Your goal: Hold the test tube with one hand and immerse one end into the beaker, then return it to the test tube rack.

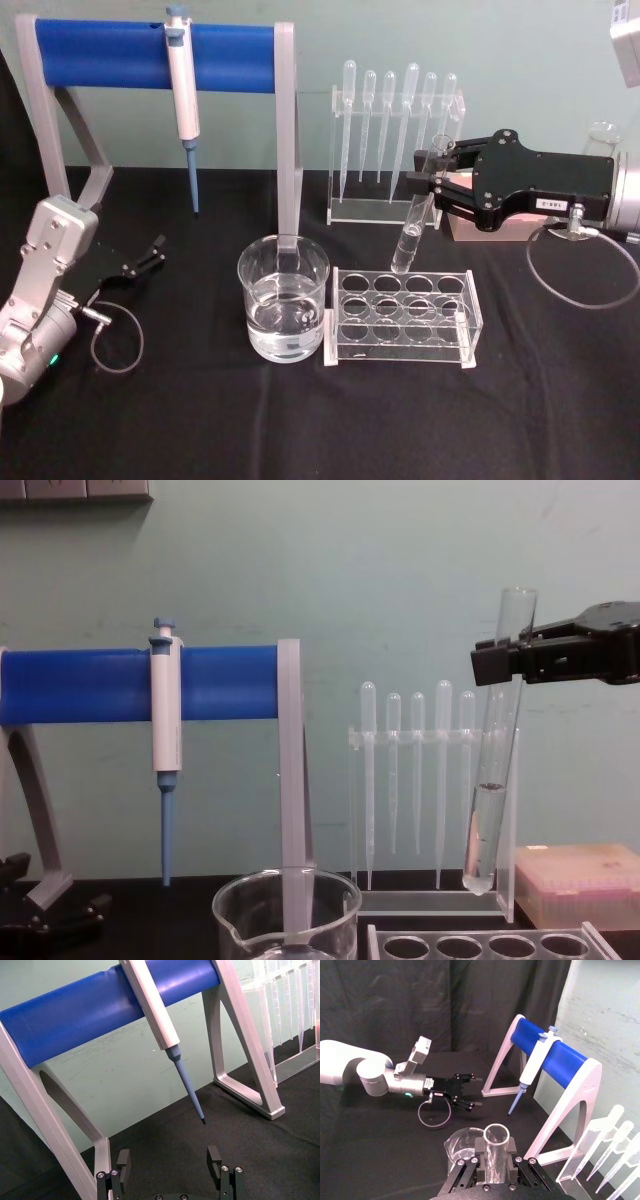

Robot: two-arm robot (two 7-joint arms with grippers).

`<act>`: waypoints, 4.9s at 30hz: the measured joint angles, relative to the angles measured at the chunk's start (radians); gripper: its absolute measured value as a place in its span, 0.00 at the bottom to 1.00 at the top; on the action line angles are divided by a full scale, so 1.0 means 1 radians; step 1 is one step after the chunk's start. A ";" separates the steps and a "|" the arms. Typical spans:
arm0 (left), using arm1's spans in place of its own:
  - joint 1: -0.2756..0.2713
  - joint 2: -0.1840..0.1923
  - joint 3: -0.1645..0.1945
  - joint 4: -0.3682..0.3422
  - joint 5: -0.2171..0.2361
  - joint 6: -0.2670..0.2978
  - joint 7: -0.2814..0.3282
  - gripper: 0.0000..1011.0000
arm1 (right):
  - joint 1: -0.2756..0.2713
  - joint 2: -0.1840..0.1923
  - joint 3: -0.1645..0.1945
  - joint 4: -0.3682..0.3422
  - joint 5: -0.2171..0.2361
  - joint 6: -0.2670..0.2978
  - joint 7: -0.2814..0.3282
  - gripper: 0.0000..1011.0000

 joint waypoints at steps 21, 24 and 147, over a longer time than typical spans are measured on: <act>0.000 0.000 0.000 0.000 0.000 0.000 0.000 0.99 | 0.000 0.000 0.000 0.000 0.000 0.000 0.000 0.24; 0.000 0.000 0.000 0.000 0.000 0.000 0.000 0.99 | 0.000 0.000 0.000 0.000 0.000 0.000 0.000 0.24; 0.000 0.000 0.000 0.000 0.000 0.000 0.000 0.99 | 0.189 -0.305 -0.297 0.343 -0.133 -0.118 0.058 0.24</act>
